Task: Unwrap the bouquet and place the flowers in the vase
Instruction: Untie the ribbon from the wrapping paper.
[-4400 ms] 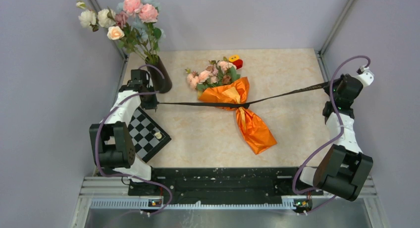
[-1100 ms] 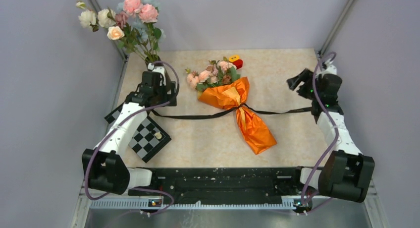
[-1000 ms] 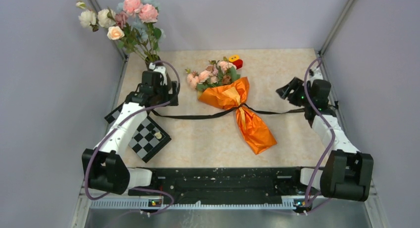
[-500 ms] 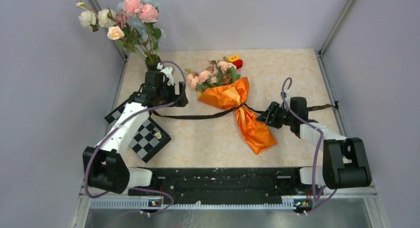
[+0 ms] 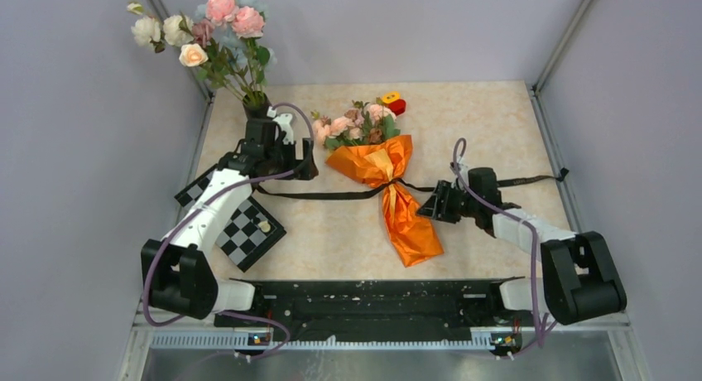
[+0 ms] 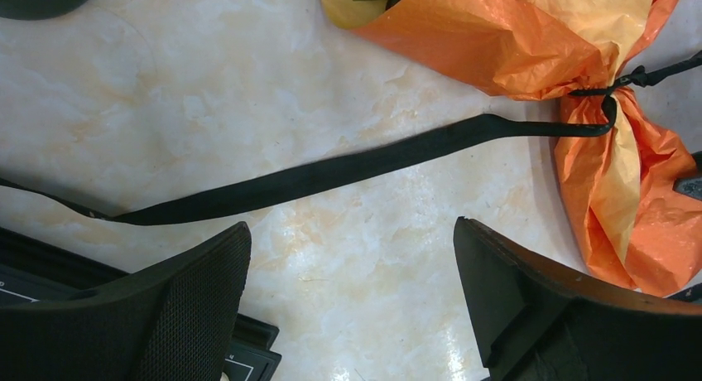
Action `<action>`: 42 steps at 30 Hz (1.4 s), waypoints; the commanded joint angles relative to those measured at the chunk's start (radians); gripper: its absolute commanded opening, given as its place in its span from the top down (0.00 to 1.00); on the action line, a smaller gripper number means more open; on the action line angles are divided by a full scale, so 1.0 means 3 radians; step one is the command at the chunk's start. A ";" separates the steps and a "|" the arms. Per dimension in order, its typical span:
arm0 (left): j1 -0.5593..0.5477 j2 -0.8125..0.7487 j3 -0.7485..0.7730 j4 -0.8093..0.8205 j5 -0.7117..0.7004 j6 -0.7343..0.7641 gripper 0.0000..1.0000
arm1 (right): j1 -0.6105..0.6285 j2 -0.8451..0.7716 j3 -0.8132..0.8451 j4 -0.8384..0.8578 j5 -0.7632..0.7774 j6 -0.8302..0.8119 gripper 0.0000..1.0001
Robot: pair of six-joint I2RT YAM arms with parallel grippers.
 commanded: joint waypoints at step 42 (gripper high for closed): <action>-0.1698 0.1266 -0.0697 0.2590 0.0013 -0.2249 0.36 | 0.1155 0.1177 0.1856 -0.0380 0.1757 -0.0680 0.70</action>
